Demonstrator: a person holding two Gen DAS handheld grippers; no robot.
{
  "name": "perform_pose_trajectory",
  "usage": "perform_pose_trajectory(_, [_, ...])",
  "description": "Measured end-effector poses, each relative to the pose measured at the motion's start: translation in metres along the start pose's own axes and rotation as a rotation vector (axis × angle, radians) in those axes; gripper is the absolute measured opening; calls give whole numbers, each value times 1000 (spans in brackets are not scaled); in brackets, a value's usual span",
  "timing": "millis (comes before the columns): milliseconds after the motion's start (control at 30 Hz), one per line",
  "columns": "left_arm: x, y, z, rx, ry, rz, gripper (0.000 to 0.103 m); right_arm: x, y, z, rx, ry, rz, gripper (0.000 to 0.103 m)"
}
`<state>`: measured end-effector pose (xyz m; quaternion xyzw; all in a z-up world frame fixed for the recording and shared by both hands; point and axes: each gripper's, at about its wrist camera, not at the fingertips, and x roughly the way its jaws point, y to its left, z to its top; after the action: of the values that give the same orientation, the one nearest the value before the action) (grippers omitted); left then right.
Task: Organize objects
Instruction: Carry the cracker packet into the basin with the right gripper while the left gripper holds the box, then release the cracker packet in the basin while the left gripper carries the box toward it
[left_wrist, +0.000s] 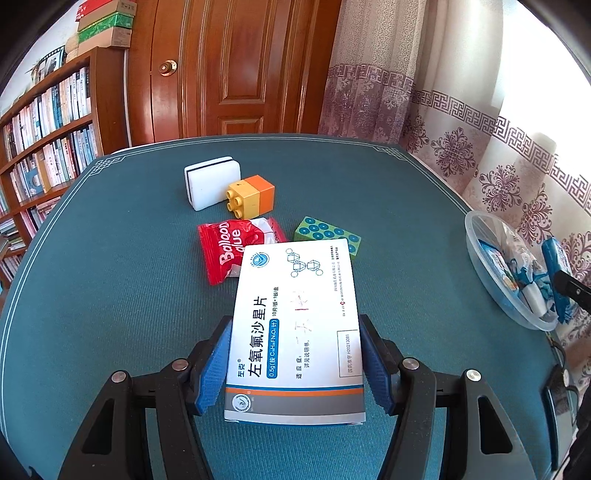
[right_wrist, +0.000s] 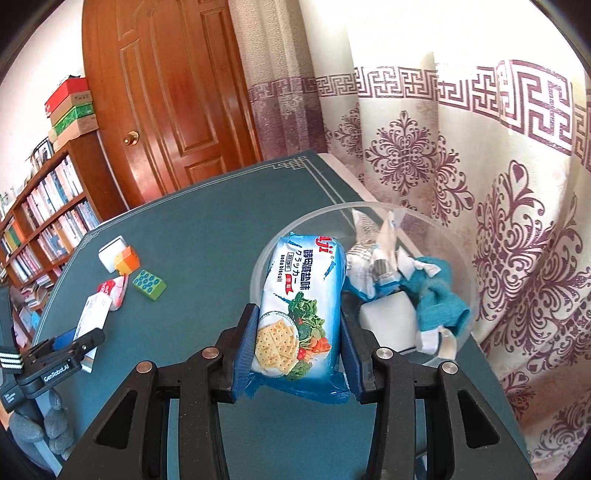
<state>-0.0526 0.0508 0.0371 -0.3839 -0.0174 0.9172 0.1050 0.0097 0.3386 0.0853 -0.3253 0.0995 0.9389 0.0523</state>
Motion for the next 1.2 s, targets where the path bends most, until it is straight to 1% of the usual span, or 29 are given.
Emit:
perform_pose_trajectory(133, [1, -5, -1, 7, 7, -3, 67, 2, -18, 6, 25, -16, -53, 43])
perform_pose_trajectory(400, [0, -12, -1, 6, 19, -21, 67, 22, -40, 14, 17, -22, -175, 43])
perform_pose_trajectory(567, [1, -18, 0, 15, 27, -30, 67, 34, -45, 18, -3, -25, -210, 44])
perform_pose_trajectory(667, [1, -24, 0, 26, 31, -34, 67, 36, -44, 18, -22, -30, -221, 44])
perform_pose_trajectory(800, [0, -34, 2, 42, 34, -49, 67, 30, -43, 18, -26, -45, -204, 52])
perform_pose_trajectory(1033, [-2, -61, 7, 90, 31, -76, 67, 24, -39, 9, -73, -54, -184, 52])
perform_pose_trajectory(1200, [-2, -80, 9, 118, 36, -99, 67, 32, -42, 13, -86, -43, -201, 50])
